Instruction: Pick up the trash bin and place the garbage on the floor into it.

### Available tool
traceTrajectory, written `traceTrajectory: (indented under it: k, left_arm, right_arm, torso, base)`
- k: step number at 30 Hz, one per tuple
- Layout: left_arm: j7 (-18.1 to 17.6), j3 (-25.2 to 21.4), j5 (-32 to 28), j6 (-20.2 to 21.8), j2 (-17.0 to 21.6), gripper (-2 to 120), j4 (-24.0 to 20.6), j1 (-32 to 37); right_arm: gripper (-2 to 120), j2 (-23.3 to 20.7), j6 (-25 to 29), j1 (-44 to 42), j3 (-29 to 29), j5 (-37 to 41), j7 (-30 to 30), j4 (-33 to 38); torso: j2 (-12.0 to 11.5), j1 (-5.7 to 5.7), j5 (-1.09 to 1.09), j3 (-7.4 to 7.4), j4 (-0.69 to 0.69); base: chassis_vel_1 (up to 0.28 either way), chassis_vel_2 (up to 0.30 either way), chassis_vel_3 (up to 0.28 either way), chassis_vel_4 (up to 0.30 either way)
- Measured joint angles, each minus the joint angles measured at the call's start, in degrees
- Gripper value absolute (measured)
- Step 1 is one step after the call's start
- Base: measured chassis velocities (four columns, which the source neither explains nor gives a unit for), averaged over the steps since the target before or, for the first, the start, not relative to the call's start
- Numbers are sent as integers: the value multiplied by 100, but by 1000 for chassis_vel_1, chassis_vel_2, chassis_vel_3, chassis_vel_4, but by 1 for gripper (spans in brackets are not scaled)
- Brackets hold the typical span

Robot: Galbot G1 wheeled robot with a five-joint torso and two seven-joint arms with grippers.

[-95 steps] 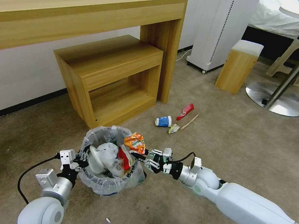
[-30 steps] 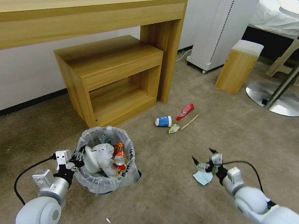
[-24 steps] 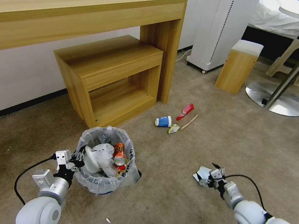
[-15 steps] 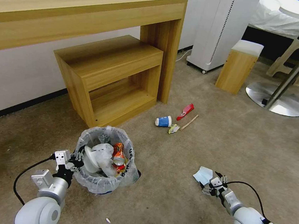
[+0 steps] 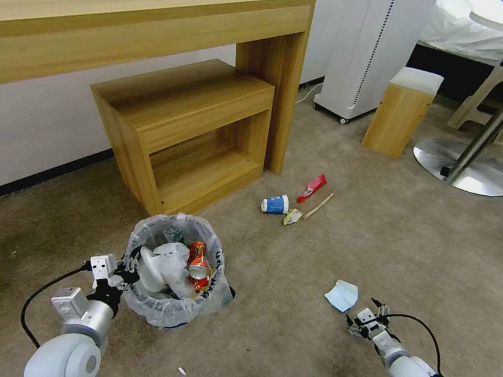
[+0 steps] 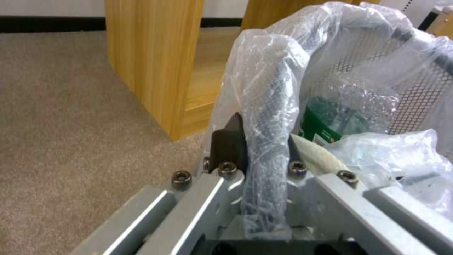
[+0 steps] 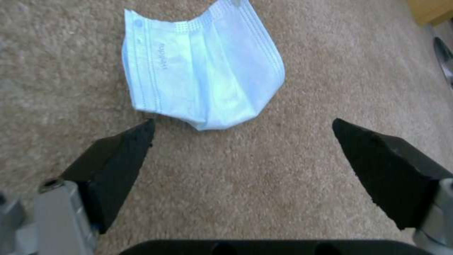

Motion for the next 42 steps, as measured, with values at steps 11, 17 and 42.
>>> traceTrajectory:
  k: [11, 17, 42]
  left_arm:
    - [10, 4, 1, -20, -32, 2, -36, 9]
    - [19, -41, 14, -56, -51, 2, -80, 57]
    - [29, -41, 80, -119, -120, 2, -140, 142]
  right_arm:
    - [88, 327, 257, 177, -143, -268, -48, -420]
    - [78, 476, 433, 309, -231, -453, -88, -706]
    - [0, 679, 1169, 280, 208, -846, -443, -1347]
  torso:
    - [0, 0, 2, 0, -1]
    - [0, 0, 1, 0, 0]
    - [0, 0, 1, 0, 0]
  base:
    - [0, 0, 0, 0]
    - [0, 0, 0, 0]
    - [0, 0, 0, 0]
